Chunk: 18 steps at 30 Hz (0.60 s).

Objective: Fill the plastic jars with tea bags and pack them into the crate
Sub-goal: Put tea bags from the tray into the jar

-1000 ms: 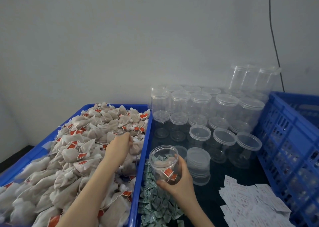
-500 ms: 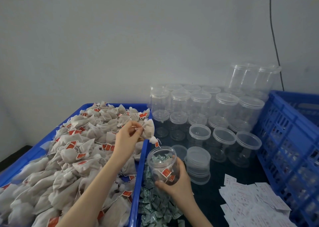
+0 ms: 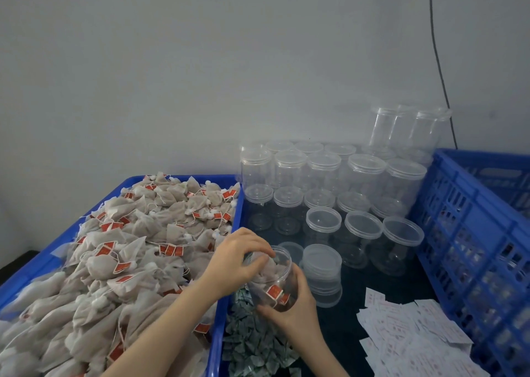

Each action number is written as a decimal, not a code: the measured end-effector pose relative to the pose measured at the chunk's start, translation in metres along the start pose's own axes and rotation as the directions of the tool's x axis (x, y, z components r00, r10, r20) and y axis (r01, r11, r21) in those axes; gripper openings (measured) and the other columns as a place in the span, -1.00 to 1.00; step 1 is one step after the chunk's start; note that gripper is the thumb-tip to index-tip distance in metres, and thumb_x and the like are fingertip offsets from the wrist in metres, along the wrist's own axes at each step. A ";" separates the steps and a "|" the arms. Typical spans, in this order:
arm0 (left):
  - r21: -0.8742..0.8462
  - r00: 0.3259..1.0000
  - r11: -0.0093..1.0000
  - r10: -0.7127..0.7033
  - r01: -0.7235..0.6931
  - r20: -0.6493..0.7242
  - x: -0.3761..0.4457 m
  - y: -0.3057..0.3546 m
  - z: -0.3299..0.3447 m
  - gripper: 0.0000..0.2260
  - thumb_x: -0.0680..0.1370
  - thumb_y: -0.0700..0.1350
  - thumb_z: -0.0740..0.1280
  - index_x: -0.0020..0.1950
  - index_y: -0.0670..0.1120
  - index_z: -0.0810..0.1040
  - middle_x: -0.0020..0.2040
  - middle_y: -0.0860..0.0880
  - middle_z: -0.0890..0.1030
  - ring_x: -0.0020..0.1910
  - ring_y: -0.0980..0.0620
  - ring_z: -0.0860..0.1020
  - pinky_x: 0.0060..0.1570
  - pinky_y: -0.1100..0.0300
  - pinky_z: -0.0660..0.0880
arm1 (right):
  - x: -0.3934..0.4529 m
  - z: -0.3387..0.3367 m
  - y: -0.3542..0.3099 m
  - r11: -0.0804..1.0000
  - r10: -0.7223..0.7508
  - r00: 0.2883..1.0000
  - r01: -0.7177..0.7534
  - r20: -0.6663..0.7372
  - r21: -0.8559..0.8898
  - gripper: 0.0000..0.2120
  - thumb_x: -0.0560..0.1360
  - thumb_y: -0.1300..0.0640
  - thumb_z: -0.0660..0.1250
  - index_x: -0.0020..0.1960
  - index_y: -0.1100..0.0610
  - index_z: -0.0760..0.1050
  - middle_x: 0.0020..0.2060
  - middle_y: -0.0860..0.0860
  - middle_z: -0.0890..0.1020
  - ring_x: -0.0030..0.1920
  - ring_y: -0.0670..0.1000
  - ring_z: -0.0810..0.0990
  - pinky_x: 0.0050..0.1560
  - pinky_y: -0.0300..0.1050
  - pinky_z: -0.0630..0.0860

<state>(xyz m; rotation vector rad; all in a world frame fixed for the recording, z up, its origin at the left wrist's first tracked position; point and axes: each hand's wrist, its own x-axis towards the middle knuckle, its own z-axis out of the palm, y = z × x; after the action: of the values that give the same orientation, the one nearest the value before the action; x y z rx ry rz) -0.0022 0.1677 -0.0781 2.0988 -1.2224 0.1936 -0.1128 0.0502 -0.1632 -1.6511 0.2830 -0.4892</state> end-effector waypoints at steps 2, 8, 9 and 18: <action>0.140 0.988 0.990 -0.008 -0.014 0.157 0.001 0.004 0.004 -0.55 0.47 0.23 0.04 -0.03 0.11 0.68 0.00 0.21 0.58 0.17 0.30 0.33 0.25 0.23 0.19 | -0.001 -0.003 0.001 1.000 0.003 1.000 -0.003 -0.010 0.017 -0.25 0.10 -0.10 0.62 0.19 -0.37 0.36 0.12 -0.39 0.57 0.16 -0.38 0.51 0.00 -0.45 0.50; 0.254 0.945 0.959 0.033 -0.121 0.327 0.007 0.015 0.011 -0.13 0.45 0.41 -0.36 -0.20 -0.06 0.63 -0.08 0.09 0.64 0.34 0.42 0.03 0.36 0.22 -0.50 | -0.001 -0.013 -0.001 1.000 -0.005 0.999 0.006 -0.039 0.016 -0.21 0.10 -0.11 0.63 0.23 -0.29 0.35 0.13 -0.30 0.59 0.17 -0.33 0.54 0.00 -0.39 0.53; 0.243 0.939 0.961 0.042 -0.131 0.342 0.007 0.015 0.013 -0.10 0.42 0.43 -0.40 -0.25 -0.08 0.59 -0.10 0.07 0.64 0.38 0.39 0.03 0.37 0.16 -0.51 | -0.002 -0.014 -0.002 1.000 -0.010 0.999 0.011 -0.030 0.004 -0.18 0.09 -0.13 0.63 0.26 -0.27 0.32 0.17 -0.28 0.56 0.19 -0.35 0.52 0.02 -0.40 0.52; -0.184 0.989 0.982 -0.014 0.042 0.149 0.003 0.020 0.011 -0.62 0.55 0.30 0.03 0.04 0.24 0.61 0.15 0.27 0.55 0.35 0.48 0.19 0.40 0.45 -0.10 | -0.009 -0.030 0.006 1.000 -0.010 0.998 0.012 -0.066 0.028 -0.17 0.16 0.23 0.67 0.27 -0.17 0.34 0.22 -0.19 0.51 0.13 -0.40 0.53 -0.02 -0.50 0.47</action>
<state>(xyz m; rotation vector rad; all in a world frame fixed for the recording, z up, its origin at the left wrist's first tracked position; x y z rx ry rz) -0.0189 0.1520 -0.0751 1.9929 -1.2444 -0.0879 -0.1339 0.0267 -0.1679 -1.6115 0.3139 -0.5542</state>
